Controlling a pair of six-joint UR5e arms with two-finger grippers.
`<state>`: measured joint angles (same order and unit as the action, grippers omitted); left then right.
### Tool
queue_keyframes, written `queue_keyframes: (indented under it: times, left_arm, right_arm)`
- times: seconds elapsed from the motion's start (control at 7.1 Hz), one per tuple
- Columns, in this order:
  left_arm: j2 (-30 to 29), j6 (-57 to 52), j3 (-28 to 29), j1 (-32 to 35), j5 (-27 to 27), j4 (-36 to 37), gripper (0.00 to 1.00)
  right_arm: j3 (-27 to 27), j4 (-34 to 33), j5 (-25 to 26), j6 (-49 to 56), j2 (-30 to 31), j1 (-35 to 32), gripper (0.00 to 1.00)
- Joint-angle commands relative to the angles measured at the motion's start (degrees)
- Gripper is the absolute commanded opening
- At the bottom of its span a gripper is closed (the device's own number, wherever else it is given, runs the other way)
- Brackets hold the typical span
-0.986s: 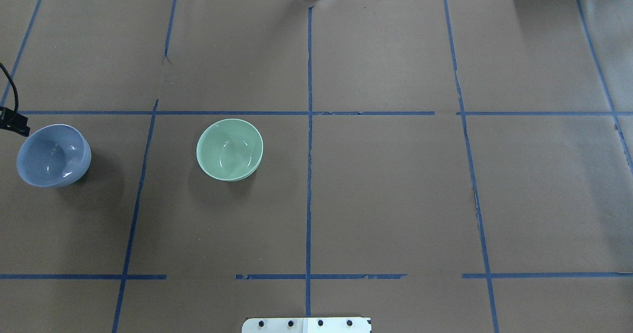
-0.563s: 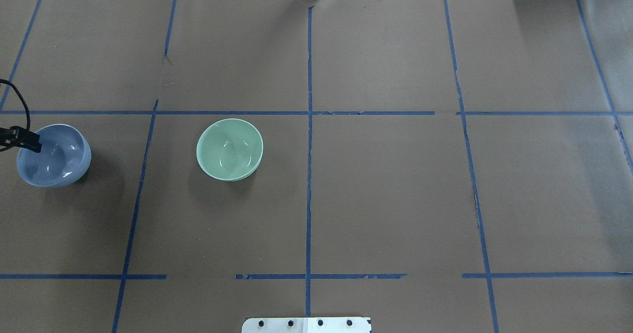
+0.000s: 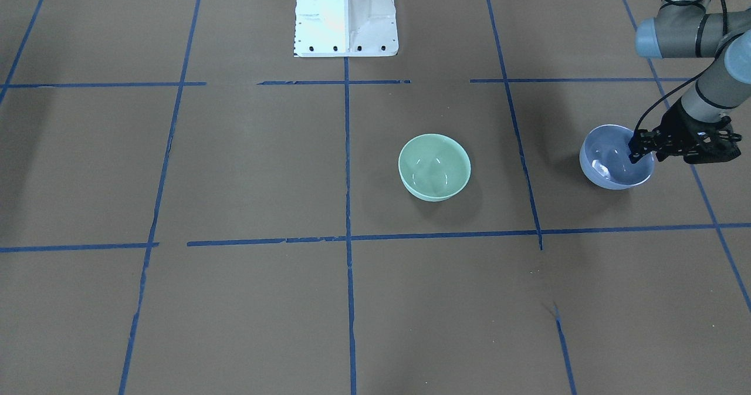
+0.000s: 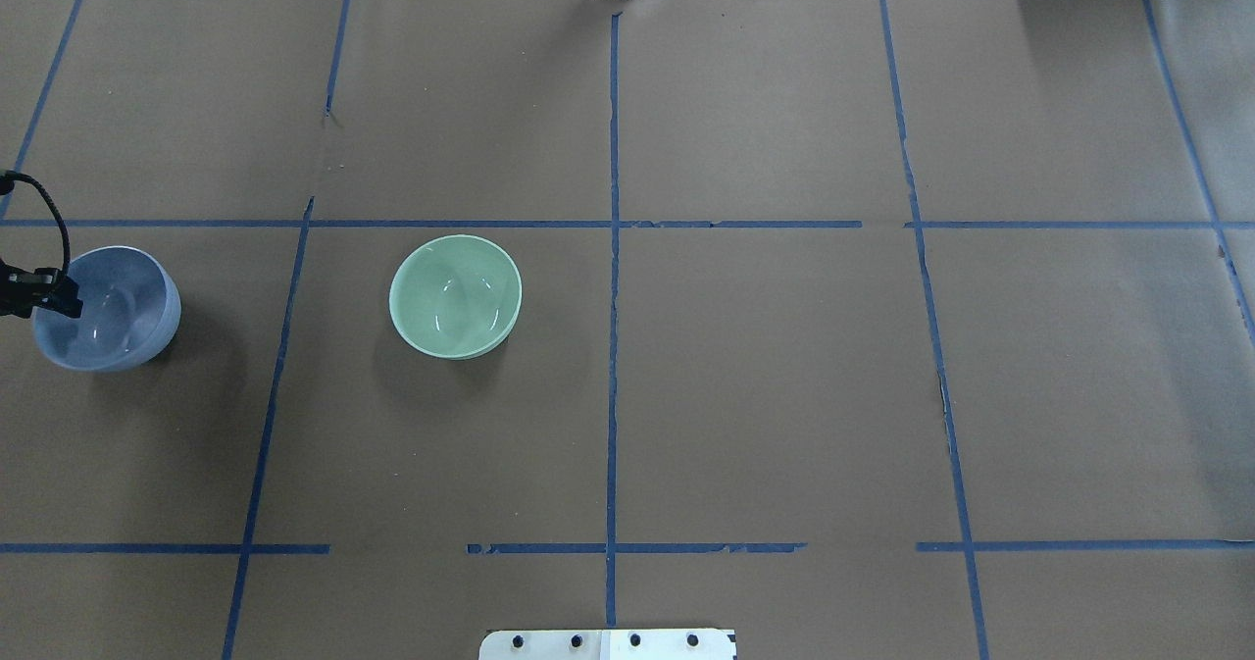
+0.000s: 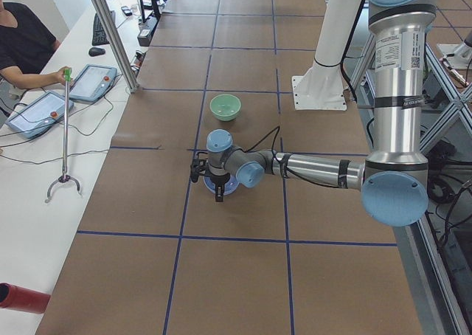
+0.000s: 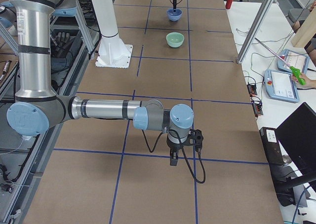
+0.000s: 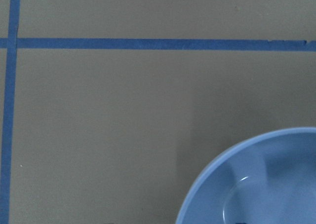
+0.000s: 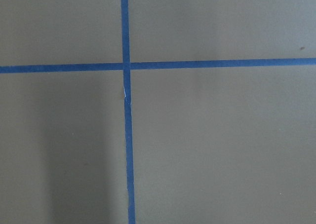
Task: Stack blue bowl on green bowl
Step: 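Lower the left gripper onto the rim of the light blue bowl and grasp it, then lift the light blue bowl with the left gripper, away from the robot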
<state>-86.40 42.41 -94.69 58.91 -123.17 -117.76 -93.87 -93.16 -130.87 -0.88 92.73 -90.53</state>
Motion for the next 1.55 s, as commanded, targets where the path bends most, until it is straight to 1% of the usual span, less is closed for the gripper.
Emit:
queue_keyframes:
  times: [0.0, 0.14, 0.28, 0.42, 0.56, 0.7, 0.85, 0.99, 1.13, 1.27, 1.41]
  left_arm:
    - [0.0, 0.1, -0.4, 0.0, -0.1, 0.0, 0.00]
    - [0.1, -0.3, -1.3, 0.5, -1.3, 0.2, 0.00]
    - [1.0, -1.0, -5.4, 1.2, -6.0, 2.4, 0.00]
    - [2.3, -3.6, -10.3, 2.3, -6.9, 7.1, 0.00]
    - [1.3, -11.7, -13.9, 8.0, -6.9, 16.5, 0.00]
    - [-2.0, -15.9, -16.8, 11.8, -6.9, 26.1, 0.00]
    - [-6.4, -16.1, -19.7, 15.0, -6.8, 34.2, 0.00]
    - [-10.9, -15.7, -21.7, 16.3, -6.6, 40.7, 0.00]
    - [-12.1, -11.1, -22.7, 16.0, -7.9, 41.7, 0.00]
    - [-15.7, -1.8, -23.0, 14.8, -10.4, 41.5, 0.00]
    - [-18.9, 4.9, -23.0, 11.3, -10.7, 41.1, 0.00]
  right_arm:
    - [0.0, 0.0, 0.0, 0.0, 0.0, 0.0, 1.00]
    - [0.0, 0.0, 0.0, 0.0, 0.0, 0.0, 1.00]
    - [0.0, 0.0, 0.0, 0.0, 0.0, 0.0, 1.00]
    - [0.0, 0.0, 0.0, 0.0, 0.0, 0.0, 1.00]
    - [0.0, 0.0, 0.0, 0.0, 0.0, -0.1, 1.00]
    - [0.0, 0.0, 0.0, 0.0, 0.0, 0.0, 1.00]
    - [0.0, 0.0, 0.0, 0.0, 0.0, 0.0, 1.00]
    - [0.0, 0.0, 0.0, 0.0, 0.0, 0.0, 1.00]
    - [0.0, 0.0, 0.0, 0.0, 0.0, 0.0, 1.00]
    - [0.0, 0.0, 0.0, 0.0, 0.0, 0.0, 1.00]
    - [0.0, 0.0, 0.0, 0.0, 0.0, -0.1, 1.00]
